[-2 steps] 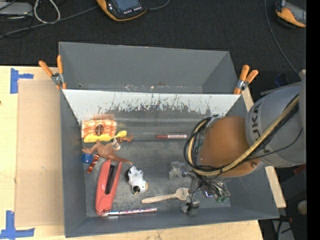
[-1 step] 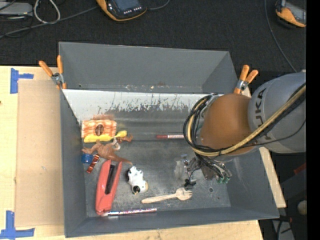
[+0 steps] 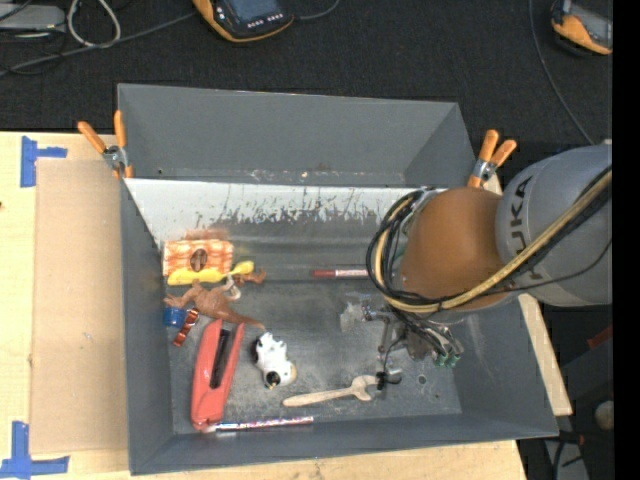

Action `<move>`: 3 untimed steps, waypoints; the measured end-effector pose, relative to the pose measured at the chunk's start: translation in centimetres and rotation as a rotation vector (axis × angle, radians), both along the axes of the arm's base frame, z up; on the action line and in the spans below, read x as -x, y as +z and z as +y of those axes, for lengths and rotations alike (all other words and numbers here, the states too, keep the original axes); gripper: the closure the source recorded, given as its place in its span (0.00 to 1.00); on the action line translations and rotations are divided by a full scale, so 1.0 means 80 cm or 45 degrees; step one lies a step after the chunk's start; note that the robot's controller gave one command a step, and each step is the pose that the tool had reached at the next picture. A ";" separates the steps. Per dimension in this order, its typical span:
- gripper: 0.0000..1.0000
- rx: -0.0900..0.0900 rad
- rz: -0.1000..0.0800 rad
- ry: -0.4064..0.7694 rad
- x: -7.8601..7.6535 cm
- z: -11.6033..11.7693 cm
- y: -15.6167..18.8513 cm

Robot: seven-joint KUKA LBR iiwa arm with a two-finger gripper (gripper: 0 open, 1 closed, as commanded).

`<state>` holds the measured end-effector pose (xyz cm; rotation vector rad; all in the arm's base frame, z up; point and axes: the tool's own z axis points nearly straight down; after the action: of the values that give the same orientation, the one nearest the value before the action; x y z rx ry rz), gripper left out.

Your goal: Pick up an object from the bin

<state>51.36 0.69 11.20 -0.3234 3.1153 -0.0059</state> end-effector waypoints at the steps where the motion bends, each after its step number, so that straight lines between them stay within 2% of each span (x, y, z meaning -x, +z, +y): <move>1: 0.00 0.000 0.000 0.001 0.000 0.000 0.000; 2: 0.00 -0.001 -0.005 0.044 0.043 0.033 -0.043; 3: 0.00 -0.002 -0.052 0.065 0.049 0.046 -0.054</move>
Offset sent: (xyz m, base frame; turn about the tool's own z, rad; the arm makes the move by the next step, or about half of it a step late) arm -0.0431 0.0334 -0.0420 -0.0438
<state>47.45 4.37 6.88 -0.3979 3.0655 -0.0091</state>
